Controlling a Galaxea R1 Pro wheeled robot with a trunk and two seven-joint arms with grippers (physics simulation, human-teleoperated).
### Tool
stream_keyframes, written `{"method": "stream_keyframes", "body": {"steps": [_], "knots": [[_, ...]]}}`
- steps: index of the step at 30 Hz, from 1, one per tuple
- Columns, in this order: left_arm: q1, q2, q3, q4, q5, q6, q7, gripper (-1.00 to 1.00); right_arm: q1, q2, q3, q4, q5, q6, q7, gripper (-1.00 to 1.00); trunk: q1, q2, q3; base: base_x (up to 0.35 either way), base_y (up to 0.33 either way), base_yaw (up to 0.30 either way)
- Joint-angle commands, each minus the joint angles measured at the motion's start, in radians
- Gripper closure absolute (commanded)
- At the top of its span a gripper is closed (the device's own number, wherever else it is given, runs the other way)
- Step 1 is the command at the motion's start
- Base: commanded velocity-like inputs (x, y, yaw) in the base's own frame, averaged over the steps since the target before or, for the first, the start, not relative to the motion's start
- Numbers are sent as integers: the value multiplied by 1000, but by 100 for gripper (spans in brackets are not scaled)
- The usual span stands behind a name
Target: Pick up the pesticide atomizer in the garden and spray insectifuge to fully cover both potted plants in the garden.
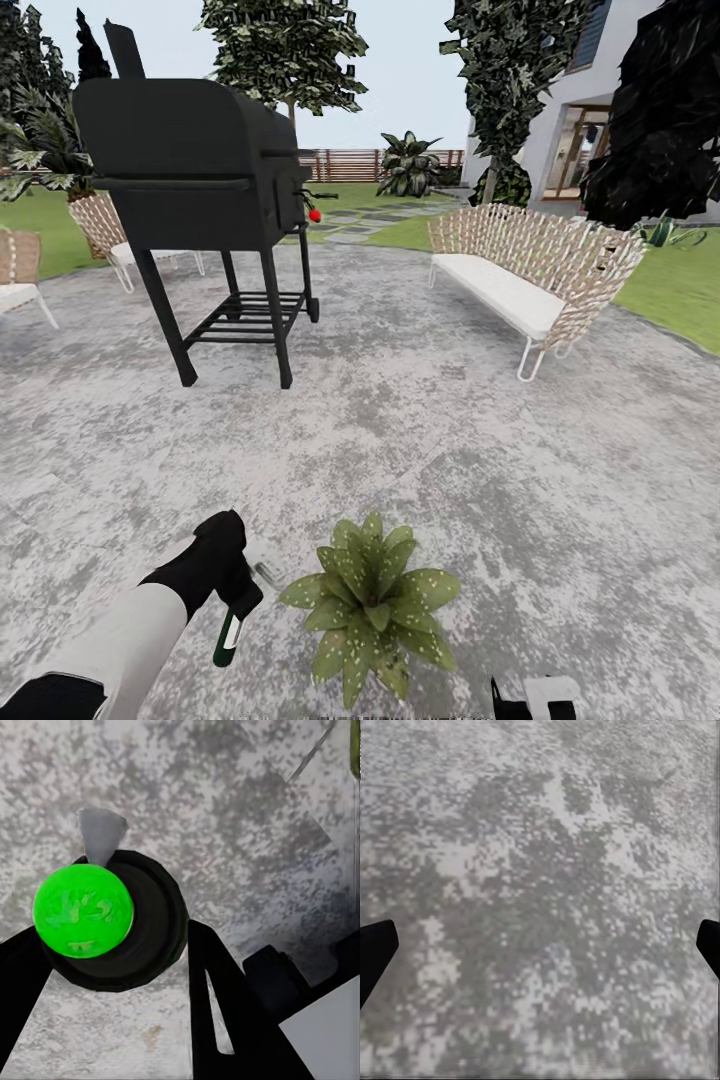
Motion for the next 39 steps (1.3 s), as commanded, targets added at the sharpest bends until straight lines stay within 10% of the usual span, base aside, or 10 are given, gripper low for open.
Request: {"method": "stream_keyframes", "body": {"steps": [1,30,39], "knots": [[-1,0,-4,-2,-9,3,-11,100,0,0,-4,1,11,-3,-6,-100,-1,0,-1,-180,-222,241],[-1,-27,-10,-4,-9,6,-9,100,0,2,-4,0,9,-3,-6,-100,-1,0,12,-122,-246,217],[-19,-37,-10,-25,-6,5,-10,100,-6,37,0,-27,8,-18,-2,-100,0,0,12,0,0,0]]}}
